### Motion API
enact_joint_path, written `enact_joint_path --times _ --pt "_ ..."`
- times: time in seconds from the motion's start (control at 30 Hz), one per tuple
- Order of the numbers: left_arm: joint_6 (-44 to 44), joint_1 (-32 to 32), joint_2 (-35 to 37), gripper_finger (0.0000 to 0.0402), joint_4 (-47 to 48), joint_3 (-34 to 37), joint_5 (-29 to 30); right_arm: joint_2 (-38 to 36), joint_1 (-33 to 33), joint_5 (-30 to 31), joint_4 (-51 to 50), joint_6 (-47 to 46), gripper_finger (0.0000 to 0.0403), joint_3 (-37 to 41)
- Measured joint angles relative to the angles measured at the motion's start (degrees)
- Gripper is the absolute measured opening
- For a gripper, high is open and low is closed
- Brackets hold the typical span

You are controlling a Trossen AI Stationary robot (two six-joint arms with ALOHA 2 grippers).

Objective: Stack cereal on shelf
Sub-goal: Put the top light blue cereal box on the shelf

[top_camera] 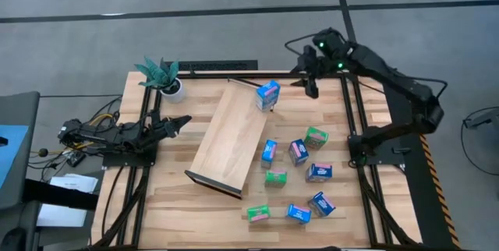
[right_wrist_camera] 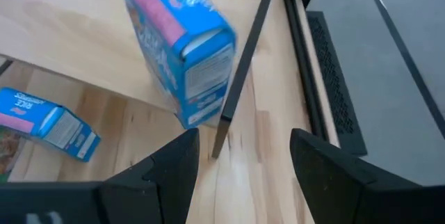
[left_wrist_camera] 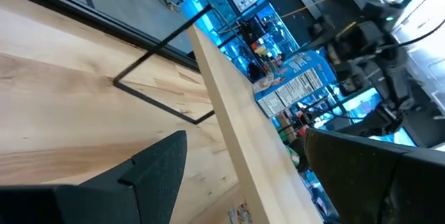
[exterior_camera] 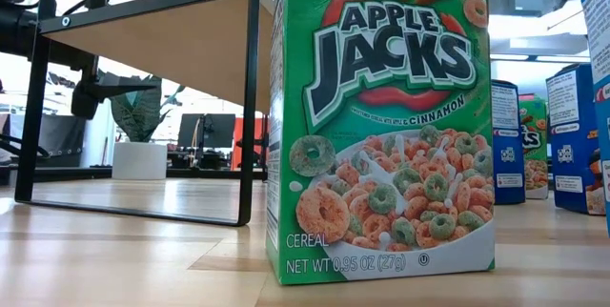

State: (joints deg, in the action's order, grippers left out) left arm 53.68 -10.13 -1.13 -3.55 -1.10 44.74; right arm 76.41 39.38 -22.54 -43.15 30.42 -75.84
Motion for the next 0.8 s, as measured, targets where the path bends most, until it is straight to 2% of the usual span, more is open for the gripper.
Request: enact_joint_path --times 0.1,0.3,0.8 --pt "0.04 0.0 0.0 0.028 -0.34 0.0 -0.55 0.82 -0.54 -0.1 2.76 0.0 0.025 2.58" --pt "0.07 -0.01 0.0 0.028 -2.84 0.0 -0.57 4.09 -1.56 -0.34 5.9 -0.18 0.025 2.72" --pt "-0.97 -0.01 0.0 0.028 -3.54 0.0 -0.57 7.43 -10.05 -0.14 14.74 -0.73 0.025 2.74"
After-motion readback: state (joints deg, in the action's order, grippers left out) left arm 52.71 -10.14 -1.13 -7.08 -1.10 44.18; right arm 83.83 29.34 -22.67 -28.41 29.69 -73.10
